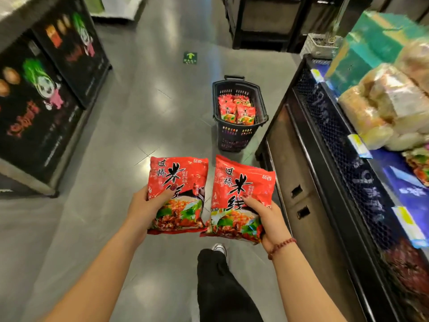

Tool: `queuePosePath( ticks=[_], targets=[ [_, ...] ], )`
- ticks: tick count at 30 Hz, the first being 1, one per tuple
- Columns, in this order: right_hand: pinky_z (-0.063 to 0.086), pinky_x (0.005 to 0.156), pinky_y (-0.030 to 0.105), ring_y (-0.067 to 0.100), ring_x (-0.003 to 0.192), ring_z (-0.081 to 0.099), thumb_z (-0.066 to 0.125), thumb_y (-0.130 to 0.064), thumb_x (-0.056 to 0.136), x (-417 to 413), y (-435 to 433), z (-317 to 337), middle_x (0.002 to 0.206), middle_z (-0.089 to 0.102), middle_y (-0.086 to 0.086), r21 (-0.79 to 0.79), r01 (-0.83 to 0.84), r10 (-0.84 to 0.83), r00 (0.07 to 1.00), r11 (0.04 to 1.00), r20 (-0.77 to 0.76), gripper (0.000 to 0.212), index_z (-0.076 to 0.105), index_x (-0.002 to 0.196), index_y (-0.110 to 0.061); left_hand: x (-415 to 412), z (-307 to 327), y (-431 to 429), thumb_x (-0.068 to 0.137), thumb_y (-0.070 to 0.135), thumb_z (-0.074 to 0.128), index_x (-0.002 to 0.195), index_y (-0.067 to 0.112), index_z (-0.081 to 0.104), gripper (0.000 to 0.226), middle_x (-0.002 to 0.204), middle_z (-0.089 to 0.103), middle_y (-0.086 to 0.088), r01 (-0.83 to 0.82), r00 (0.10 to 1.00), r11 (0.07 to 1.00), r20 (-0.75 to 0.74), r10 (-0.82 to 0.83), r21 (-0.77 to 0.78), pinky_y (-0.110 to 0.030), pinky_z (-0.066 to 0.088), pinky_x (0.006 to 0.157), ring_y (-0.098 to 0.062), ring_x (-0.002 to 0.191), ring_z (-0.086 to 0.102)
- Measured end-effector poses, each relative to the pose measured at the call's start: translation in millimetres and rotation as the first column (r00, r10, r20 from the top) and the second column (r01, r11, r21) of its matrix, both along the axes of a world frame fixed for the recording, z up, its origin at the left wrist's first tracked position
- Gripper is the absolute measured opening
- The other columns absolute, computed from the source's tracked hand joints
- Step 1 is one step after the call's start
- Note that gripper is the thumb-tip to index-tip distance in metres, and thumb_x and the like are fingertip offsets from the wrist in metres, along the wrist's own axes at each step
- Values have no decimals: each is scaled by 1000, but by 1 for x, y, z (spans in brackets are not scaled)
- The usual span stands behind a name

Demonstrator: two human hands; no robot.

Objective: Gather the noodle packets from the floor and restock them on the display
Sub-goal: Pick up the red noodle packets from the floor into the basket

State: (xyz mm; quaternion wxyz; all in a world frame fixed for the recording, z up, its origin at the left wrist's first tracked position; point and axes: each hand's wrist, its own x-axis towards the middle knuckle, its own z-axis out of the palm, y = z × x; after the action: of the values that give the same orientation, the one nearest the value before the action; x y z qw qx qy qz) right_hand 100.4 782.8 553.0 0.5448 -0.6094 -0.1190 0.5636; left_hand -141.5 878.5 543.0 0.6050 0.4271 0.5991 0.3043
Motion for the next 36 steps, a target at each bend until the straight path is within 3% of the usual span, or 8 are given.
queuePosePath(
  ticks=[3,8,15,19,24,28,33,36],
  targets=[
    [58,68,38,30,82,72,74,-15,79,44,60,5,94,74,12,-9,-15,15,1000,1000,-3,35,61,111,-8,45,3,56,84,34,73,104,26,63,24,99,74,-3,-21,1000,1000,-9,21,-17,-43,57,81,-25,87,72],
    [60,63,34,26,72,72,69,-3,81,105,145,10,86,75,12,15,19,-18,1000,1000,-20,21,64,101,-7,108,7,139,88,22,69,100,20,63,14,87,74,-4,-48,999,998,23,49,-29,-24,53,54,-16,67,72],
    [58,63,34,28,79,72,70,-6,81,171,266,-11,93,74,14,-31,73,-73,997,997,-13,30,63,109,-3,176,-14,272,87,28,70,102,25,62,17,88,75,0,14,999,997,37,-12,-73,-29,52,62,-20,74,73],
    [58,74,40,32,88,71,73,-6,79,206,349,-23,99,73,15,-34,109,-108,994,993,12,35,63,112,-4,217,-29,363,87,28,70,101,24,60,18,90,74,-2,63,997,993,59,-58,-95,-32,53,66,-24,77,73],
    [58,73,38,30,86,71,72,-4,80,245,443,-32,100,73,15,-79,132,-130,991,988,28,29,64,108,-4,262,-34,460,87,25,70,106,19,61,22,86,76,-1,131,991,984,50,-126,-124,-29,54,61,-22,74,74],
    [57,73,37,27,86,72,73,-7,80,280,500,-41,99,74,11,-120,129,-125,991,984,37,27,65,106,-8,298,-41,520,86,25,72,108,19,60,25,94,75,-4,141,990,979,29,-138,-149,-33,57,68,-24,80,73],
    [57,65,30,22,84,72,75,-10,80,334,568,-69,96,74,7,-197,112,-103,993,974,56,24,65,102,-12,344,-76,578,87,22,71,107,21,62,21,99,74,-4,115,993,978,-20,-120,-176,-34,56,75,-20,83,73],
    [57,73,34,25,87,70,75,-7,79,368,609,-101,97,73,10,-263,65,-47,996,963,76,18,66,94,-12,370,-110,607,89,21,68,103,26,62,16,97,73,3,54,997,976,-47,-65,-209,-29,53,72,-9,79,71]
  ],
)
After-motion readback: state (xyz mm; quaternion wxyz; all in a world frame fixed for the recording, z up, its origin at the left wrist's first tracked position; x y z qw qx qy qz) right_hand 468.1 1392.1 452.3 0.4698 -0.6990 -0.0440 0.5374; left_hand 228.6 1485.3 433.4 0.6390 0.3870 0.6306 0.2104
